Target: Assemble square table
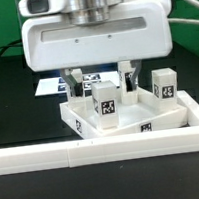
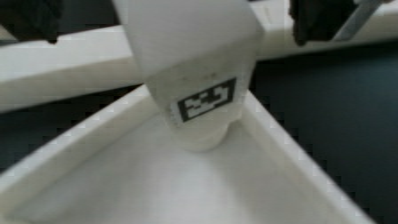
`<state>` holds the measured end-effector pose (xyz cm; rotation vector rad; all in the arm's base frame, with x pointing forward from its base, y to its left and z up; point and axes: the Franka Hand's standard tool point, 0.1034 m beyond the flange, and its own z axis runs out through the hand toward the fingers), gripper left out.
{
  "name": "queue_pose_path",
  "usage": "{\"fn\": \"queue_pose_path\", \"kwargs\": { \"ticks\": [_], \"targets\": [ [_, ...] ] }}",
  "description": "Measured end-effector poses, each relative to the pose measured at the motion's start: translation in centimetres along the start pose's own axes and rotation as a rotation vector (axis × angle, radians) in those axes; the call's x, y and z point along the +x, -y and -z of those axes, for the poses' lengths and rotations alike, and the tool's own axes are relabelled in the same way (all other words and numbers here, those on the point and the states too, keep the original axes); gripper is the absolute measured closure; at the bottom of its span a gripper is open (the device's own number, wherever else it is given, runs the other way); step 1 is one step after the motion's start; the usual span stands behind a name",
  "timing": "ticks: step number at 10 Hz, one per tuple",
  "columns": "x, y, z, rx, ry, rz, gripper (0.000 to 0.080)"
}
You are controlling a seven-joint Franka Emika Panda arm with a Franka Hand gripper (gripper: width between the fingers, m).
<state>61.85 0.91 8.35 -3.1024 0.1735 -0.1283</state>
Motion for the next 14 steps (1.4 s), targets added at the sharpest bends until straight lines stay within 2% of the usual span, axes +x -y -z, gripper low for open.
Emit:
{"fn": "queue_pose_path", "kwargs": {
  "ticks": [1, 2, 4, 7, 9, 11, 14],
  "targets": [
    [-0.1, 0.2, -0.1, -0.011, 0.000, 0.105, 0.0150],
    [-0.2, -0.2, -0.3, -0.019, 0.005, 0.239, 0.0150],
    [-0.2, -0.3, -0.3, -0.019, 0.005, 0.248, 0.0150],
    [-0.2, -0.3, -0.4, -0.019, 0.005, 0.227, 0.0510],
    [-0.1, -0.5, -0.4, -0.020, 0.005, 0.208, 0.0510],
    [1.0, -0.8, -0.5, -0.023, -0.008, -0.107, 0.0510],
    [0.9, -1.0, -0.5, -0.014, 0.016, -0.624, 0.0510]
  ]
}}
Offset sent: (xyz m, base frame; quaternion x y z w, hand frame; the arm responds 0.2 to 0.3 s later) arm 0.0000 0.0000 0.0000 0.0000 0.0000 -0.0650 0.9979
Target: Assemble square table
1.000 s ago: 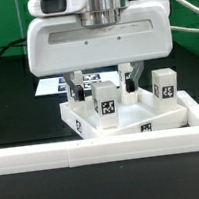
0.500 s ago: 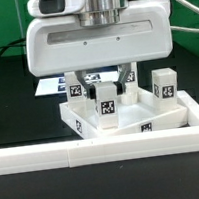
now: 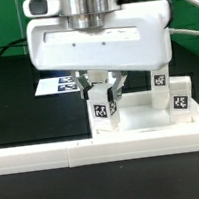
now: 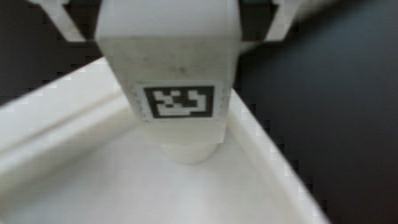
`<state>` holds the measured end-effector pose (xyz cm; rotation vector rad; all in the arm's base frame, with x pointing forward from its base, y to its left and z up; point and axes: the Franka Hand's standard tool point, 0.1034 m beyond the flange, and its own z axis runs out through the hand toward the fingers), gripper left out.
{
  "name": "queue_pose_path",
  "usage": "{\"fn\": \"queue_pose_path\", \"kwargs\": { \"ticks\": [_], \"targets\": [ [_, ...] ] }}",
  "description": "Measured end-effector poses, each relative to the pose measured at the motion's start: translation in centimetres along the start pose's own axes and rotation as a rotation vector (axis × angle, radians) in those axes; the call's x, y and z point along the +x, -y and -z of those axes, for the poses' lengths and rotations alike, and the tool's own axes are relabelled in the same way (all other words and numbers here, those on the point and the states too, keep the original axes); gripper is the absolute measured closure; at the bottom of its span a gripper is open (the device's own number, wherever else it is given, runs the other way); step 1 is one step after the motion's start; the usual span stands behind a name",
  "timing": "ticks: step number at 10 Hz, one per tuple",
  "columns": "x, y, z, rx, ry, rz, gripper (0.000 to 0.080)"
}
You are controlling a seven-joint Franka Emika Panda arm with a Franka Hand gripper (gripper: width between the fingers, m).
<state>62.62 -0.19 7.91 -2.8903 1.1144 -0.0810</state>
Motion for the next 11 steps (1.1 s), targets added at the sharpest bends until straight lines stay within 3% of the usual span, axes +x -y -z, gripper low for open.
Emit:
{"fn": "queue_pose_path", "kwargs": {
  "ticks": [3, 8, 9, 10, 11],
  "targets": [
    [-0.19, 0.06, -0.06, -0.004, 0.043, -0.337, 0.0509],
    [-0.22, -0.11, -0.14, -0.003, 0.048, -0.683, 0.0509],
    [-0.23, -0.11, -0.15, -0.004, 0.048, -0.675, 0.0509],
    [-0.27, -0.12, -0.23, -0.004, 0.049, -0.641, 0.0433],
    [-0.41, -0.01, -0.25, -0.003, 0.050, -0.605, 0.0433]
  ]
}}
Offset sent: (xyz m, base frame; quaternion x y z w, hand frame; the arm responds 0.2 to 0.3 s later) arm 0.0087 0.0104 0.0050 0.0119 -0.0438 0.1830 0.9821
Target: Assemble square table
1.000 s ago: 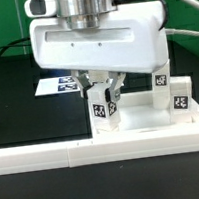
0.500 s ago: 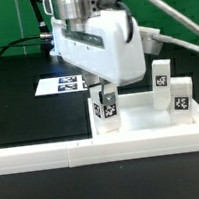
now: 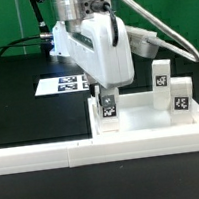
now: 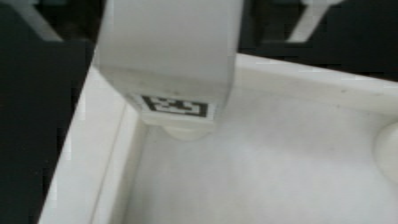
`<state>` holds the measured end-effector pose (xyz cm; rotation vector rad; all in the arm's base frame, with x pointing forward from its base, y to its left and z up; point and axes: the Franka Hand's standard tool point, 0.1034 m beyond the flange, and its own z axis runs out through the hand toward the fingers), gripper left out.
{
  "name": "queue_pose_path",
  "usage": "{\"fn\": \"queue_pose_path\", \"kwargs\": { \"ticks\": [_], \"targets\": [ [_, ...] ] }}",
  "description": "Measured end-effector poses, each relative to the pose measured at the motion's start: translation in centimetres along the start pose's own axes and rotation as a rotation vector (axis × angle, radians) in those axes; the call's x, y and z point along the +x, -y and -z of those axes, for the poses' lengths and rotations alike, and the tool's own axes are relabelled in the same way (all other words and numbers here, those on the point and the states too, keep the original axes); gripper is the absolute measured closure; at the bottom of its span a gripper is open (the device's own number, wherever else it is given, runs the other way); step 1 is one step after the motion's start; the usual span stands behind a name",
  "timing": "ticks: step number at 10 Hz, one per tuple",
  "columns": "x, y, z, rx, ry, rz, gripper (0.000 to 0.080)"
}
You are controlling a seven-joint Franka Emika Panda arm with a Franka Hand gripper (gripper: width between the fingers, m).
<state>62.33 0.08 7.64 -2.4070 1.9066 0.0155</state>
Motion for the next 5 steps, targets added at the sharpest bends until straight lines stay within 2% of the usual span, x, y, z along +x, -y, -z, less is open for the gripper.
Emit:
{"fn": "queue_pose_path", "kwargs": {
  "ticks": [1, 2, 5],
  "targets": [
    [-0.41, -0.03, -0.06, -0.001, 0.006, 0.203, 0.0217],
    [-0.19, -0.08, 0.02, 0.002, 0.010, 0.407, 0.0169],
    [-0.03, -0.17, -0.09, -0.001, 0.006, 0.617, 0.0154]
  ]
}}
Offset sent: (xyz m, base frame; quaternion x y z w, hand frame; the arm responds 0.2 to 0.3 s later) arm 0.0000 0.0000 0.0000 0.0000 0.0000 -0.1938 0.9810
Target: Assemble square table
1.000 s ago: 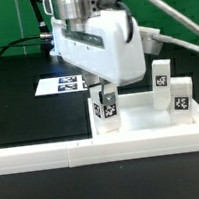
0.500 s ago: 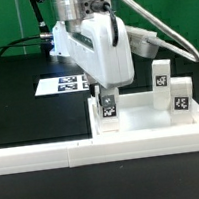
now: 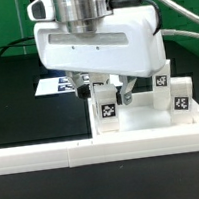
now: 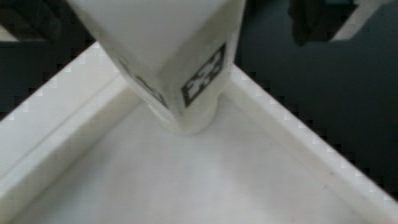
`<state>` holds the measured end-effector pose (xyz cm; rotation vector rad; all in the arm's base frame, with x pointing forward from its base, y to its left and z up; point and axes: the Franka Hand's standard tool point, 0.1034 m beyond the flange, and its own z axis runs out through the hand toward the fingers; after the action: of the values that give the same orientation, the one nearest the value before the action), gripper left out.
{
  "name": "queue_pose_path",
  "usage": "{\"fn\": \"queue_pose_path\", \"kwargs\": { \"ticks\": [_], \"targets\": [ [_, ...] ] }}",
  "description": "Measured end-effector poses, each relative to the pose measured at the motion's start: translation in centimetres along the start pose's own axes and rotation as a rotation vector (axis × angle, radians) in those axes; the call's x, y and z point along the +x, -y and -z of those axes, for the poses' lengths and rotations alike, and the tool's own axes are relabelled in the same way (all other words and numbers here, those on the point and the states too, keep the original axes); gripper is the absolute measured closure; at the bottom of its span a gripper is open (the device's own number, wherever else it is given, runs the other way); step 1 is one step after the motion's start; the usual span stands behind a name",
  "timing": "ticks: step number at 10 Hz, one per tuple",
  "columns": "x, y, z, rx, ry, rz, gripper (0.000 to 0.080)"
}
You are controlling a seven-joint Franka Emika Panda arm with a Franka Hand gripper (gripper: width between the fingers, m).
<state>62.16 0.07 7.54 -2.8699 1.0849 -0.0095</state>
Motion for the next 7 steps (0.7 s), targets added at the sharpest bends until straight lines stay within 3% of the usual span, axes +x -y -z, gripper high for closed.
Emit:
{"fn": "queue_pose_path", "kwargs": {
  "ticks": [4, 7],
  "targets": [
    [-0.6, 1.9, -0.3, -0.004, -0.073, 0.579, 0.0151],
    [-0.6, 1.9, -0.4, -0.004, -0.082, 0.635, 0.0161]
  ]
}}
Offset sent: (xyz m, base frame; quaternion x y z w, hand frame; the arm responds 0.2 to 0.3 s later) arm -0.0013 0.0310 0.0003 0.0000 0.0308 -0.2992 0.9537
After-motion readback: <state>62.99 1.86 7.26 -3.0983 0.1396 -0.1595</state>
